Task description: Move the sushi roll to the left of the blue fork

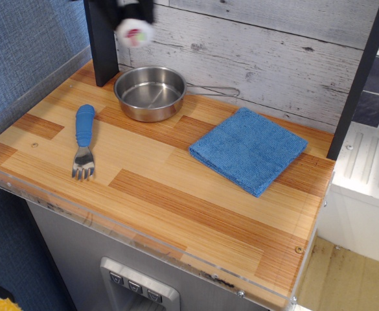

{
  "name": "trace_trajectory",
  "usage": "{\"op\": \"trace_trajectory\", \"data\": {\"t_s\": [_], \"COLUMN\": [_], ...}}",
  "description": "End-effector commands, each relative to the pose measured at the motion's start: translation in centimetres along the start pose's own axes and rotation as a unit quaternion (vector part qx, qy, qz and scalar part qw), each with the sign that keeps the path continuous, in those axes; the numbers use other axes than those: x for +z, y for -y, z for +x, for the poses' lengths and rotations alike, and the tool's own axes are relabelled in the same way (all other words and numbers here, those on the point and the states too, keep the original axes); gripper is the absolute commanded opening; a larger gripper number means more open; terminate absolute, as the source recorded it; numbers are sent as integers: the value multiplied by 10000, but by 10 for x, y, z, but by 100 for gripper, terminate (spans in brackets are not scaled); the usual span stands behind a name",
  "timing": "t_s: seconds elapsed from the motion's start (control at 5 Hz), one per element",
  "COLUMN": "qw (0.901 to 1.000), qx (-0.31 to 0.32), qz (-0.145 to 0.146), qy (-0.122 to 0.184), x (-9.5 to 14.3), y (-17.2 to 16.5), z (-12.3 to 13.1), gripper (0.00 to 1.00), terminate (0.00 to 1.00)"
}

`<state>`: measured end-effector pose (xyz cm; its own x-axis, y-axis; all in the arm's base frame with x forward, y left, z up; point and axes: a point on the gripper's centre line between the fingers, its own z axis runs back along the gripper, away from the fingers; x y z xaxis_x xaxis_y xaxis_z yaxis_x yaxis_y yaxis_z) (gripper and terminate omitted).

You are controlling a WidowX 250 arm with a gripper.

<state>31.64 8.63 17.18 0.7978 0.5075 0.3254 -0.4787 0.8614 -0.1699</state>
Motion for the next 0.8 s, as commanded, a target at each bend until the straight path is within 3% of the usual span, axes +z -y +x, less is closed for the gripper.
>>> {"op": "trace_trajectory", "data": {"t_s": [0.0,0.4,0.6], "qw": [9990,9967,9948], "qx": [133,-86,-74], "qz": [342,798,984], "qy": [269,150,245], "x": [8,-30,-46], "y": [-64,-115,-130], "z": [-6,-28,-35], "gripper": [0,0,0], "terminate": [0,0,0]}}
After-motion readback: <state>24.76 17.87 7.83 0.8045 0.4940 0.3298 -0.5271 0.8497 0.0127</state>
